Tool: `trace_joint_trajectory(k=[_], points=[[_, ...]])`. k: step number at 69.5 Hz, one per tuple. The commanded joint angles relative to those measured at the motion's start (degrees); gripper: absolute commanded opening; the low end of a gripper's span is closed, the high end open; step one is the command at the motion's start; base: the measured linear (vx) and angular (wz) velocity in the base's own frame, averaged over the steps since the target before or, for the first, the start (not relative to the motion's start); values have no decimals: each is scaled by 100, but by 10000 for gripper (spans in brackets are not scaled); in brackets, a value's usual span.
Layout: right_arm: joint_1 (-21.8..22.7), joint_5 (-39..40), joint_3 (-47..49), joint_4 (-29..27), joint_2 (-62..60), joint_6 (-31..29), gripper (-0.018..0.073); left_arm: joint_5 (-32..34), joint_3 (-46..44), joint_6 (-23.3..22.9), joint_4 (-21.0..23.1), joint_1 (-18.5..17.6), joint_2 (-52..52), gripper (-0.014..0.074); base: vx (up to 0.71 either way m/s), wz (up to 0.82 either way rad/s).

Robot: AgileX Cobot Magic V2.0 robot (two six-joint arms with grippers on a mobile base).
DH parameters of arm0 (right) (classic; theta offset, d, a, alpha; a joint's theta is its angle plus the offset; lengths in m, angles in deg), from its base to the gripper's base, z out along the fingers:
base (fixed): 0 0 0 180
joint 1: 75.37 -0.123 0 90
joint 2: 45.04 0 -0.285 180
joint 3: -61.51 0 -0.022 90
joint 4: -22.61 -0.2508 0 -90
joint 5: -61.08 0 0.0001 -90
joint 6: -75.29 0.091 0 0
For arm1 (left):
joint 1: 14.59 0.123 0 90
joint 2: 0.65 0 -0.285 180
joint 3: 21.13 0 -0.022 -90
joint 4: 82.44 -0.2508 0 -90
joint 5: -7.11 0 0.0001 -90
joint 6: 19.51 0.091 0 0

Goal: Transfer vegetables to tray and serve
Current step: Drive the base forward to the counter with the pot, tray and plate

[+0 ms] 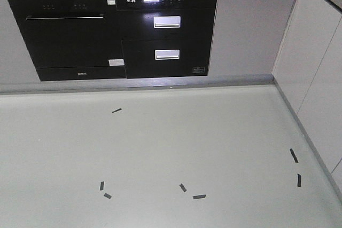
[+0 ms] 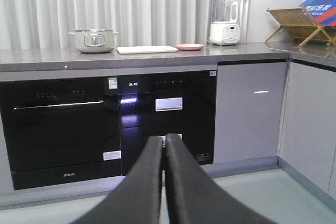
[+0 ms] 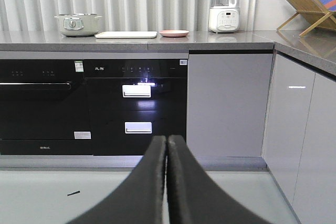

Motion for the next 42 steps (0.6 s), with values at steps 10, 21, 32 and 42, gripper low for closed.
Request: trace_joint_trajectory(k=[10,21,32,42], points=[[-7,434,-39,12,-16,0,-8,387,58,-21,0,6,90,-6,0,0],[-7,434,-39,12,-16,0,-8,387,58,-21,0,6,90,-6,0,0],[-7,434,-39,12,-16,0,-8,387,58,-21,0,6,90,-6,0,0],[-7,434,-39,12,-16,0,-8,387,58,-21,0,6,90,-6,0,0]])
